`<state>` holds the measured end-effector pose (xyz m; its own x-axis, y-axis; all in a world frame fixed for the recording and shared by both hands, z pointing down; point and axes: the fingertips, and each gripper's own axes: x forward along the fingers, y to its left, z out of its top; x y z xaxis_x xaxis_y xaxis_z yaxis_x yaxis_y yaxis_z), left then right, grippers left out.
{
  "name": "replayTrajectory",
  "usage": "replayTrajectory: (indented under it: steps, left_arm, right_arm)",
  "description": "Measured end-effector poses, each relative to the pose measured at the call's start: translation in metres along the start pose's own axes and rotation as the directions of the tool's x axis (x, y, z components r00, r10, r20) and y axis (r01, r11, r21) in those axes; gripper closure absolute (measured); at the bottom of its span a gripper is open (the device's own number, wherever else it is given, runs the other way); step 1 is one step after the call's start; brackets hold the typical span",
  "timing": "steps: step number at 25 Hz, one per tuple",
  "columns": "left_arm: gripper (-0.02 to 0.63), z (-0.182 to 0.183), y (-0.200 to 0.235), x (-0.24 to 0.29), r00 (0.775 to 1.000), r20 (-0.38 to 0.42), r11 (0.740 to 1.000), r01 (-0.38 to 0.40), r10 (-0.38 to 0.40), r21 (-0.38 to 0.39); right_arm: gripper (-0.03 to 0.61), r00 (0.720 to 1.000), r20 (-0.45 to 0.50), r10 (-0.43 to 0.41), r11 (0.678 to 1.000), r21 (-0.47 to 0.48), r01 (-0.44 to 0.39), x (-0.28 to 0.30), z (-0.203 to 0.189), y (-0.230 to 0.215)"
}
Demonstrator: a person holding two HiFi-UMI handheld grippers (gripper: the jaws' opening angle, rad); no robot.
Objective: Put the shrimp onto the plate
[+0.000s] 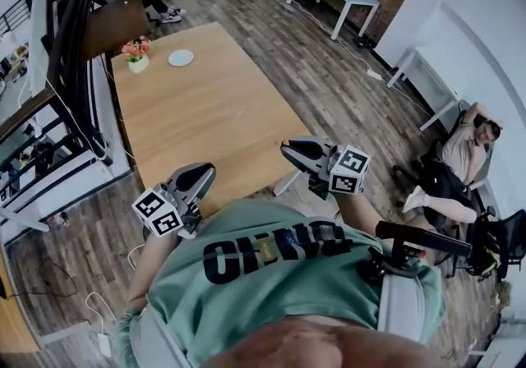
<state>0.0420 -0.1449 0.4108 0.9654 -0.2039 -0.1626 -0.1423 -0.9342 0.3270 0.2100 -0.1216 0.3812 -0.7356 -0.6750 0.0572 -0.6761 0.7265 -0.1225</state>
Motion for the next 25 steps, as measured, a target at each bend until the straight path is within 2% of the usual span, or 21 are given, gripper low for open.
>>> replayTrajectory:
  steps: [6,9,11,13,19,25]
  left_arm:
    - [0.578,0.004,0.032,0.012,0.987,0.014,0.987,-0.163,0.163,0.008]
    - [0.578,0.013,0.049,0.037,0.962,0.040,0.961,-0.273,0.271,0.045]
    - [0.578,0.019,0.061,0.059,0.940,0.076,0.941,-0.337,0.333,0.042]
    - [0.578,0.018,0.062,0.085,0.925,0.095,0.928,-0.371,0.367,0.030]
    - [0.578,0.008,0.058,0.163,0.893,0.073,0.893,-0.448,0.444,0.051]
    - [0.578,0.011,0.067,0.178,0.837,0.056,0.835,-0.547,0.545,0.063]
  right_arm:
    - [0.537,0.989,-0.003,0.149,0.989,0.012,-0.149,0.026,0.005,-0.051]
    - [0.537,0.963,0.004,0.268,0.963,0.002,-0.268,0.039,0.011,-0.092]
    - [0.537,0.947,0.003,0.320,0.947,0.008,-0.320,0.047,0.012,-0.124]
    - [0.537,0.931,0.007,0.366,0.930,0.013,-0.366,0.045,0.014,-0.151]
    - [0.537,0.880,0.039,0.473,0.880,0.039,-0.474,0.026,0.013,-0.215]
    - [0.537,0.842,0.078,0.533,0.840,0.064,-0.538,0.032,0.013,-0.250]
